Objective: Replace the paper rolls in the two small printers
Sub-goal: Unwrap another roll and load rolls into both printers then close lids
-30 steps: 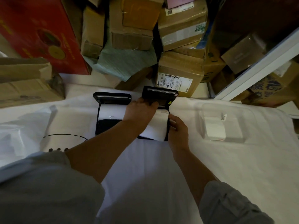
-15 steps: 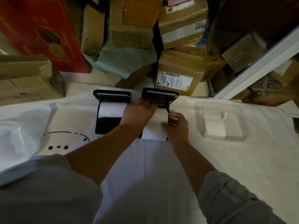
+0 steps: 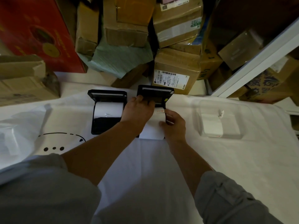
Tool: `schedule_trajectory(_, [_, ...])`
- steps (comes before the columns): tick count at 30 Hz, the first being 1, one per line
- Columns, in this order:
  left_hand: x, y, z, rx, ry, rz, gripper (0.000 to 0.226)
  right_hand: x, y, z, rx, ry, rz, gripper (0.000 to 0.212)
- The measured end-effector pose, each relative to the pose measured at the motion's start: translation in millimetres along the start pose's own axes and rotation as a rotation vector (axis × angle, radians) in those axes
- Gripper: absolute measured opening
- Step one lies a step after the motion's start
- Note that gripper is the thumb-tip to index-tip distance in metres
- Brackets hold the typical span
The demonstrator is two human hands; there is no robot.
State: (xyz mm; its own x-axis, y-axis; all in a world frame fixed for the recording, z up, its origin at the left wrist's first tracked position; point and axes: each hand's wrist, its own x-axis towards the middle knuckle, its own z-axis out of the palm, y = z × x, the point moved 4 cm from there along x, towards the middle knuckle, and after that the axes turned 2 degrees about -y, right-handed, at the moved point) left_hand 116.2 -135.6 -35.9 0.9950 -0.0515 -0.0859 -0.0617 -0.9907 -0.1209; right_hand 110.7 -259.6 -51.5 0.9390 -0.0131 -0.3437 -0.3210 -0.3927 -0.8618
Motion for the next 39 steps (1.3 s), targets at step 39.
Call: schedule_trajectory(39, [-39.1, -7.5, 16.7, -1.782, 0.171, -1.01, 0.034, -1.6, 7.8, 5.6, 0.202, 0.008, 0.108, 0.04])
